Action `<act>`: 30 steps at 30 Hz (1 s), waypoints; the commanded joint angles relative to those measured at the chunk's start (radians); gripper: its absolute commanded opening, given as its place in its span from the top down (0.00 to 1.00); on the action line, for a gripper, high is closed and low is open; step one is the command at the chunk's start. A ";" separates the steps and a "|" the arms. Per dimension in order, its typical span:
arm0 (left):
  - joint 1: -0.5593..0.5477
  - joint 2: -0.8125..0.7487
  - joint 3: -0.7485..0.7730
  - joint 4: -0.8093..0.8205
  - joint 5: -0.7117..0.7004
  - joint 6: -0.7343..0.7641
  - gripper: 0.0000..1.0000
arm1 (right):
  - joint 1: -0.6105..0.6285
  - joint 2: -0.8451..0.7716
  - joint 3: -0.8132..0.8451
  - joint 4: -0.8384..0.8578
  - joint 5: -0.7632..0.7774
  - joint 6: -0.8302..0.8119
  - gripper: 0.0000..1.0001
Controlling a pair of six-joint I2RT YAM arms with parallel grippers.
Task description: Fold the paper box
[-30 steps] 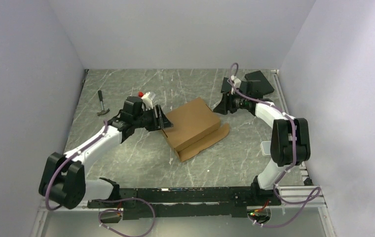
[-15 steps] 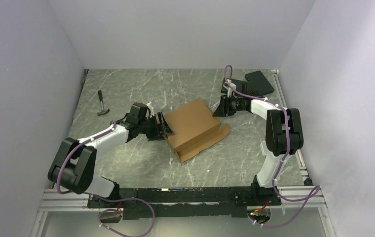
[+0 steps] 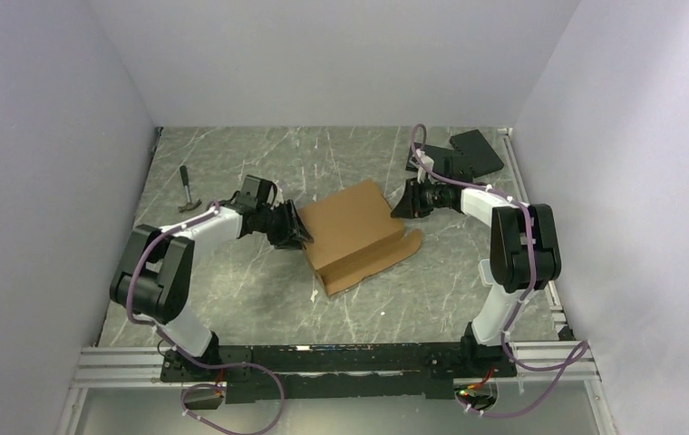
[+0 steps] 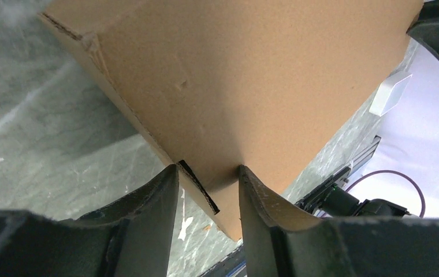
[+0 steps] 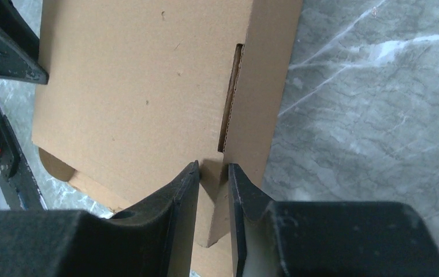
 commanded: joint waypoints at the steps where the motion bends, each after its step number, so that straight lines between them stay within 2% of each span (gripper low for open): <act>1: 0.024 0.085 0.089 -0.007 -0.022 0.072 0.56 | 0.041 -0.024 -0.069 -0.092 -0.007 0.009 0.73; 8: 0.083 0.222 0.293 -0.120 -0.004 0.194 0.61 | 0.087 -0.051 -0.136 -0.051 -0.042 0.073 0.74; 14: 0.093 0.372 0.466 -0.193 0.035 0.254 0.64 | 0.094 -0.052 -0.176 -0.009 -0.063 0.138 0.75; 19: 0.095 0.437 0.559 -0.233 0.028 0.285 0.65 | 0.108 -0.073 -0.211 0.046 -0.108 0.187 0.74; 24: 0.109 0.394 0.587 -0.252 -0.032 0.303 0.64 | 0.119 -0.076 -0.212 0.064 -0.104 0.208 0.74; 30: 0.122 0.189 0.517 -0.225 -0.160 0.323 0.53 | 0.104 -0.086 -0.196 0.064 -0.100 0.205 0.68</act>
